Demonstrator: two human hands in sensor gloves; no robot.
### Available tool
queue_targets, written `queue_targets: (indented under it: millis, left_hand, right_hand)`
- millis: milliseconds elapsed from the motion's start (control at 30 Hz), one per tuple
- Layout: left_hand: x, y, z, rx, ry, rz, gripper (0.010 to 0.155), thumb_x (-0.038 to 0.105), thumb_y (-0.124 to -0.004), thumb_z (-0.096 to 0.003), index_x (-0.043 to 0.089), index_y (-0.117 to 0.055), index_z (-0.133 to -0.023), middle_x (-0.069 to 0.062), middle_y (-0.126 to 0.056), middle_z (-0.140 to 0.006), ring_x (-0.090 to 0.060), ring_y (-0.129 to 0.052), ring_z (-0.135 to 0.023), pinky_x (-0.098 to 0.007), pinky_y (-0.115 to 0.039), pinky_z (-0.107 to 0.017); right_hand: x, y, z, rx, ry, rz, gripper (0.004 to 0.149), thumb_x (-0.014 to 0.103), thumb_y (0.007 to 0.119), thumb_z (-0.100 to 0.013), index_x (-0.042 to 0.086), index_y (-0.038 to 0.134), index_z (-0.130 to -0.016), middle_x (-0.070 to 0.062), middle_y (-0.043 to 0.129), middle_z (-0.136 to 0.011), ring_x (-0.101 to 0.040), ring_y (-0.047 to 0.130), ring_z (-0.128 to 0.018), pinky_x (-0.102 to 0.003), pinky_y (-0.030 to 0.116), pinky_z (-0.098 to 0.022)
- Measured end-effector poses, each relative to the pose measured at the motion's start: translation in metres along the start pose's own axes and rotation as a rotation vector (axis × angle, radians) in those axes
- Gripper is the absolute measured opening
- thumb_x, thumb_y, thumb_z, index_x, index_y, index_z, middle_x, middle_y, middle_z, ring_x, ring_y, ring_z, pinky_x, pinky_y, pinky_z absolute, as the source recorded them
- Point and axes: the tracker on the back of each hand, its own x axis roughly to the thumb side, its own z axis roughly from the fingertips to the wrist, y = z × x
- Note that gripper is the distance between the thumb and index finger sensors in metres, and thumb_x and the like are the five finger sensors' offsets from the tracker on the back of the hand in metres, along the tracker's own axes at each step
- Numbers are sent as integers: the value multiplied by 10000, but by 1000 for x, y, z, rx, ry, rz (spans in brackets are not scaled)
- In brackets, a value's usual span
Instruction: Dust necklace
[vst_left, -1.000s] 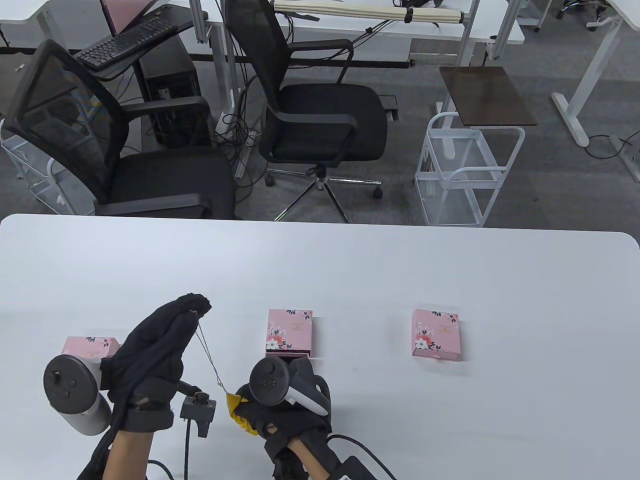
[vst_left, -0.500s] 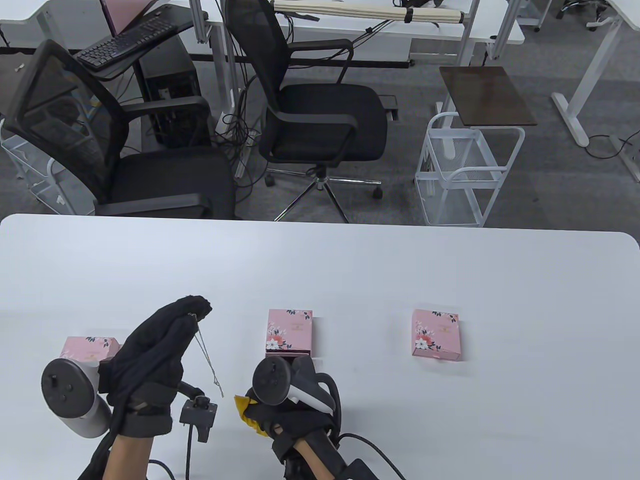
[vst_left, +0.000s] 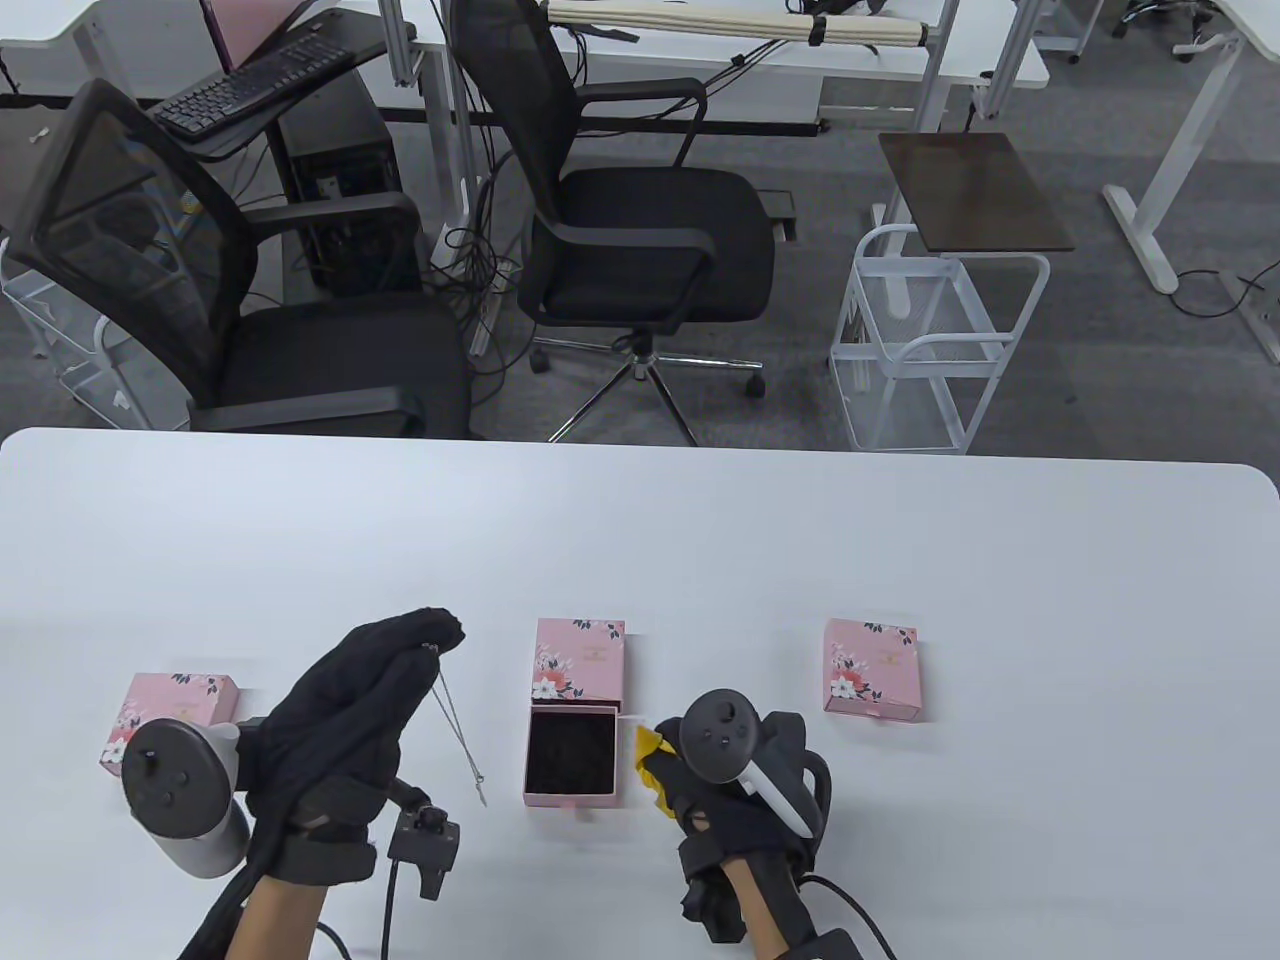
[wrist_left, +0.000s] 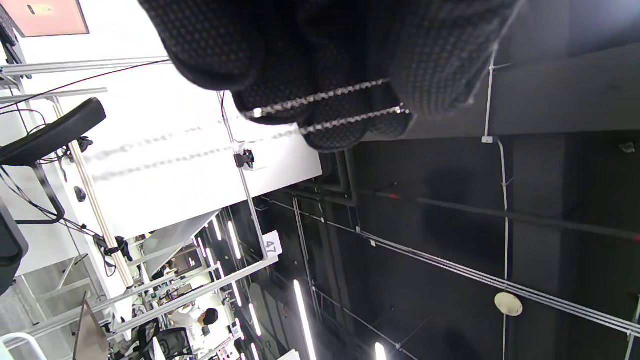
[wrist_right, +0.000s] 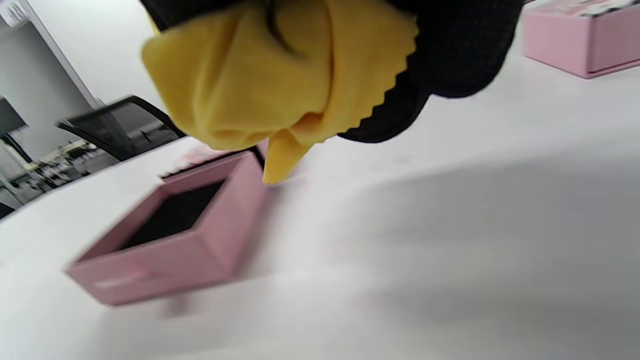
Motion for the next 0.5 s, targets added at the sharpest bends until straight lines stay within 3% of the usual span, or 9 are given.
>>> queue_targets:
  millis: [100,300,500]
  left_hand:
    - [-3,-6,0,-22,15,1,365,467,-858,-563,310,-909,-888,2,-987,-887,-242,-897,-797,-419,-812,-570]
    - [-6,-13,0,-46,26,-10,365,467,-859,-562,310,-910,-887,1,-989,-885,-243,-897,-796,-419,-813,-569]
    - [-6,-13,0,-44,24,-12,367,470,-859,-560,311,-910,-887,3,-990,-884,-242,-896,-797,-419,-812,-570]
  right_hand:
    - [-7,8,-4,7,39,91,409,310,803,-624,106,769,-977,-187,884,-851,-401,905,-650,-502,771,-523]
    - [-10,28,-9,133,90,222,455,314,816,-620,110,725,-1016,-210,814,-939,-436,855,-736,-533,737,-566]
    - [-4,29,-6,81,92,341,587,375,867,-585,111,664,-1069,-253,731,-1022,-488,783,-818,-578,687,-613]
